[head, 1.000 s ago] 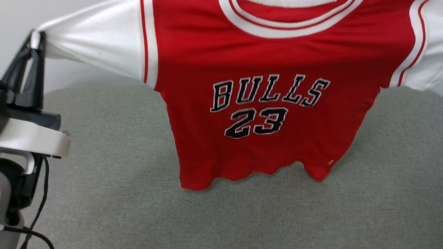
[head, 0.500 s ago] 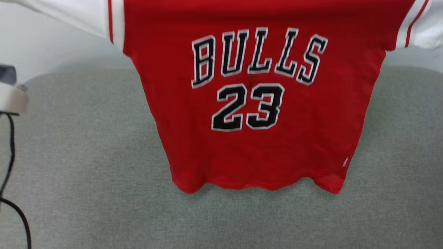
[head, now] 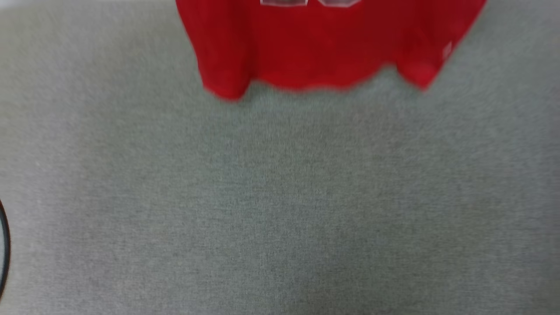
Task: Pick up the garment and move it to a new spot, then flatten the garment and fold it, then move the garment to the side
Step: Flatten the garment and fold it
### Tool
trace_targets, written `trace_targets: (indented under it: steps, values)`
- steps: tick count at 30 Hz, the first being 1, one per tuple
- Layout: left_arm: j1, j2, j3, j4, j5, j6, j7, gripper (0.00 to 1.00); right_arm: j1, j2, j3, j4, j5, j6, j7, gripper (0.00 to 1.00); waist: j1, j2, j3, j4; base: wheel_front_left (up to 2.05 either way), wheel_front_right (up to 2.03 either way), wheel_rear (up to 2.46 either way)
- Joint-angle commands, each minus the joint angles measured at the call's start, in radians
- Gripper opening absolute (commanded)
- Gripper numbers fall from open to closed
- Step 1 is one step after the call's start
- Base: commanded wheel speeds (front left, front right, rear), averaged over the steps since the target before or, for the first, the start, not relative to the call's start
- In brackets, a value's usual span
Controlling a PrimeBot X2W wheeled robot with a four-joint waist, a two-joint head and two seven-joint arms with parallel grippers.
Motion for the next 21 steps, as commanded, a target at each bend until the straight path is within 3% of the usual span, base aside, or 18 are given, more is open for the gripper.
trace_targets:
  steps: [1, 12, 17, 21]
  values:
    - [-0.057, -0.003, 0.001, 0.04, 0.009, -0.001, -0.012, 0.0, -0.044, 0.002, 0.002, 0.034, -0.014, -0.003, -0.011, 0.0, -0.0003, 0.0, 0.1, 0.011, 0.0, 0.0, 0.0]
    - [-0.454, -0.108, -0.03, 0.366, 0.061, -0.001, -0.222, 0.0, -0.401, 0.086, -0.035, 0.304, -0.17, -0.003, -0.192, 0.0, -0.0003, 0.0, 0.272, 0.027, 0.0, 0.0, 0.0]
    - [-0.493, -0.16, -0.051, 0.466, 0.071, -0.013, -0.262, 0.0, -0.462, 0.127, -0.06, 0.414, -0.233, -0.003, -0.275, 0.0, -0.0003, 0.0, 0.308, 0.037, 0.0, 0.0, 0.0]
    - [-0.439, -0.203, -0.049, 0.461, 0.071, -0.025, -0.269, 0.0, -0.445, 0.147, -0.066, 0.483, -0.251, -0.003, -0.334, 0.0, -0.0003, 0.0, 0.312, 0.042, 0.0, 0.0, 0.0]
